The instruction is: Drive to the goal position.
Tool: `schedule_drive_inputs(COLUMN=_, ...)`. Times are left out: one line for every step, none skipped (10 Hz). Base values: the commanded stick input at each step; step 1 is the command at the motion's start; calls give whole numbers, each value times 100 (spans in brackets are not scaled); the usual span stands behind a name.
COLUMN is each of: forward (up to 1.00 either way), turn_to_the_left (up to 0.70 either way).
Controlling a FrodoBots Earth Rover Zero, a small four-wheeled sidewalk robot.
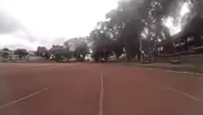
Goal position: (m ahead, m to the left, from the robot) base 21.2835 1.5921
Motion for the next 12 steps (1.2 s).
schedule_drive_inputs(forward=67, turn_to_the_left=0)
schedule_drive_inputs(forward=67, turn_to_the_left=0)
schedule_drive_inputs(forward=67, turn_to_the_left=0)
schedule_drive_inputs(forward=67, turn_to_the_left=0)
schedule_drive_inputs(forward=67, turn_to_the_left=0)
schedule_drive_inputs(forward=67, turn_to_the_left=0)
schedule_drive_inputs(forward=67, turn_to_the_left=0)
schedule_drive_inputs(forward=67, turn_to_the_left=0)
schedule_drive_inputs(forward=67, turn_to_the_left=0)
schedule_drive_inputs(forward=67, turn_to_the_left=0)
schedule_drive_inputs(forward=67, turn_to_the_left=0)
schedule_drive_inputs(forward=67, turn_to_the_left=0)
